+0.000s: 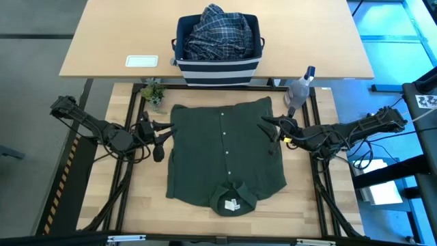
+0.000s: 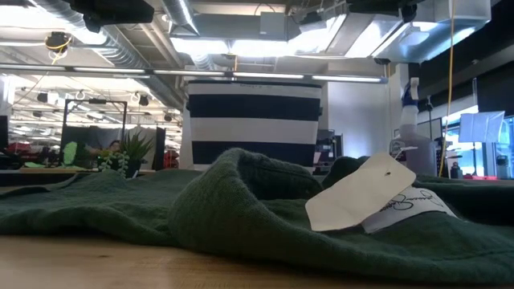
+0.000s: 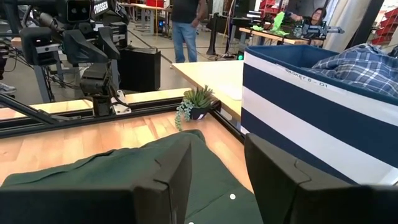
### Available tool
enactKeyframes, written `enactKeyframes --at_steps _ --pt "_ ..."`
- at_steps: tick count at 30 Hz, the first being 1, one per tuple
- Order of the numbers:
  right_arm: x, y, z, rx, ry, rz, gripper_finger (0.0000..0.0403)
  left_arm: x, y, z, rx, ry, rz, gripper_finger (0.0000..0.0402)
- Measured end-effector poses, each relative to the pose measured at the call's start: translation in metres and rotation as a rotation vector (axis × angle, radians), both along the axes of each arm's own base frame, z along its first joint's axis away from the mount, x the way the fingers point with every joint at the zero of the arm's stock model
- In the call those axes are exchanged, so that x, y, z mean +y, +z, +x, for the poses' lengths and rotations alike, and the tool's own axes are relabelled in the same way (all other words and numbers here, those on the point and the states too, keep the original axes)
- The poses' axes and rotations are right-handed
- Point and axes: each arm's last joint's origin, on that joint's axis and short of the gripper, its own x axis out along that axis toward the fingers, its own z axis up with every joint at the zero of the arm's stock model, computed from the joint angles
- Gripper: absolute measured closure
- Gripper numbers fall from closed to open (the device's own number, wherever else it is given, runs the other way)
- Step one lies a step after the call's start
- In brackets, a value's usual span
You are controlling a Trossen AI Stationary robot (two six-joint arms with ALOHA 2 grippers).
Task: Fold Laundry from Bin
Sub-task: Fold the green polo shirt
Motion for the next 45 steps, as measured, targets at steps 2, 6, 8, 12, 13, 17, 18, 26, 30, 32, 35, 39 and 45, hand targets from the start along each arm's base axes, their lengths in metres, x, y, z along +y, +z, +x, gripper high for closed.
enactKeyframes --at_steps 2,6,8,12,13,17,18,26,30,32,35,39,45 --pt "0.0 0.0 0.0 0.0 0.0 0.0 0.0256 0.0 0.0 0.0 0.0 0.0 0.0 0.0298" --pt "0.0 0.0 0.0 -0.001 0.0 0.001 0.0256 0.0 0.0 0.0 0.0 0.0 0.0 0.0298" --pt "0.0 0.0 0.0 0.0 0.0 0.001 0.0256 0.0 0.0 0.0 0.0 0.0 0.0 0.0298" --pt "-0.0001 0.0 0.0 -0.001 -0.001 0.001 0.0256 0.0 0.0 0.0 0.0 0.0 0.0 0.0298" --pt "-0.0001 0.0001 0.0 -0.002 -0.001 0.001 0.0256 0.0 0.0 0.0 0.0 0.0 0.0 0.0298" --pt "-0.0001 -0.0001 0.0 0.001 0.0 0.0 0.0256 0.0 0.0 0.0 0.0 0.0 0.0 0.0298" --pt "-0.0001 -0.0004 -0.0001 0.004 0.0 -0.001 0.0256 0.0 0.0 0.0 0.0 0.0 0.0 0.0298" --pt "-0.0001 -0.0007 -0.0001 0.007 0.0 -0.002 0.0256 0.0 0.0 0.0 0.0 0.0 0.0 0.0298" --pt "-0.0001 -0.0007 -0.0001 0.007 -0.001 -0.001 0.0256 0.0 0.0 0.0 0.0 0.0 0.0 0.0298" --pt "-0.0001 -0.0006 -0.0001 0.005 -0.001 0.001 0.0256 0.0 0.0 0.0 0.0 0.0 0.0 0.0298" --pt "-0.0001 -0.0008 -0.0001 0.004 -0.002 0.007 0.0256 0.0 0.0 0.0 0.0 0.0 0.0 0.0298" --pt "0.0002 -0.0015 -0.0001 0.011 0.013 0.01 0.0256 0.0 0.0 0.0 0.0 0.0 0.0 0.0298" --pt "0.0003 -0.0015 0.0 0.011 0.014 0.009 0.0256 0.0 0.0002 0.0 -0.003 0.0 -0.002 0.0298"
